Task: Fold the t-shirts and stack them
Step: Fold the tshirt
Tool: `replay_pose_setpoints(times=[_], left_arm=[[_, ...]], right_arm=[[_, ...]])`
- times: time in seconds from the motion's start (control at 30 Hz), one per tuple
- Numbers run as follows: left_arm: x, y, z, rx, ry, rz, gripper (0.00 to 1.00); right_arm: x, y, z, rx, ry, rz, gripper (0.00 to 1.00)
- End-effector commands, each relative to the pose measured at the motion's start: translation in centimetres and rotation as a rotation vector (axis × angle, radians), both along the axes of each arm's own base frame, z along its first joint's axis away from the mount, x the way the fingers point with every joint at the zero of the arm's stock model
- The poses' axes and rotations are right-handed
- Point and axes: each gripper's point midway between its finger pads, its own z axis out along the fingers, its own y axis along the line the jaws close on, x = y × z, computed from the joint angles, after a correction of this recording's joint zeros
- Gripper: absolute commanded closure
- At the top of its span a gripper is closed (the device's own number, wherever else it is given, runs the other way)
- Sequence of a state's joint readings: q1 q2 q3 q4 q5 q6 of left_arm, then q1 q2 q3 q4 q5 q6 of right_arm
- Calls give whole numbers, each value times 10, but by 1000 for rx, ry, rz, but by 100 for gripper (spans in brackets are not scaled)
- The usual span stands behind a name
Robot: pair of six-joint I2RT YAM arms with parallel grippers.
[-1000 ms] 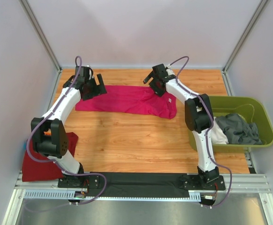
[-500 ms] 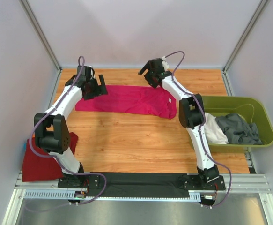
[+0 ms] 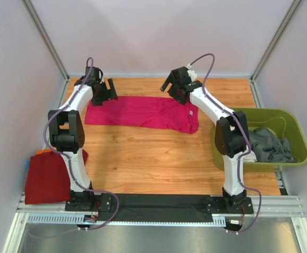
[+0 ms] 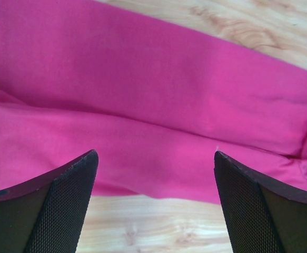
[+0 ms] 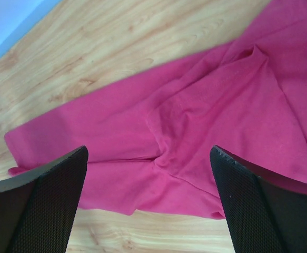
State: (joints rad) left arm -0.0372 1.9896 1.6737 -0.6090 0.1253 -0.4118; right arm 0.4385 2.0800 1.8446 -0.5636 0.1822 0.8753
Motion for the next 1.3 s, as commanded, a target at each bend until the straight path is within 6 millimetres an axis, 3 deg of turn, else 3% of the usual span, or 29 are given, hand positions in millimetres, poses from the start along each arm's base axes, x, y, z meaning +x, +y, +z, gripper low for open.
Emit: replay_pose_setpoints(times=[0.0, 0.13, 0.17, 0.27, 0.4, 0.47, 0.53, 0.57, 0.6, 0.7, 0.8, 1.03, 1.1, 1.2, 1.27], left_arm=[[-2, -4, -23, -15, 92, 17, 4], [-10, -13, -58, -88, 200, 88, 7], [-11, -14, -62, -99, 208, 104, 7], [-25, -9, -74, -52, 241, 134, 7], [-47, 1, -96, 11, 331, 190, 9], [-57, 3, -98, 39, 362, 205, 9], [-68, 2, -97, 61, 389, 234, 9], [-78, 3, -97, 81, 412, 242, 9], [-90, 2, -101, 92, 442, 247, 9], [-108, -17, -91, 60, 433, 239, 9], [-143, -39, -99, 34, 483, 228, 9], [-207, -114, -99, -2, 549, 116, 10], [-222, -124, -93, 1, 570, 116, 10], [-252, -160, -89, -6, 588, -5, 10], [-273, -172, -91, 18, 631, -64, 10]], right_arm=[[-12, -3, -55, -36, 136, -43, 0], [-9, 2, -80, -74, 176, -49, 0], [-4, 4, -78, -79, 166, -52, 0], [-1, 3, -103, -105, 198, -55, 0], [2, 4, -120, -118, 204, -49, 0], [5, 5, -128, -133, 207, -32, 0], [14, 10, -121, -129, 181, -15, 0], [17, 11, -128, -139, 186, -7, 0], [25, 16, -117, -138, 154, 14, 0], [34, 20, -123, -157, 150, 50, 0], [42, 27, -120, -152, 130, 76, 0], [45, 47, -122, -82, 122, 158, 0], [51, 55, -118, -56, 99, 179, 0], [59, 68, -111, -2, 69, 212, 0], [63, 73, -114, 11, 64, 217, 0]])
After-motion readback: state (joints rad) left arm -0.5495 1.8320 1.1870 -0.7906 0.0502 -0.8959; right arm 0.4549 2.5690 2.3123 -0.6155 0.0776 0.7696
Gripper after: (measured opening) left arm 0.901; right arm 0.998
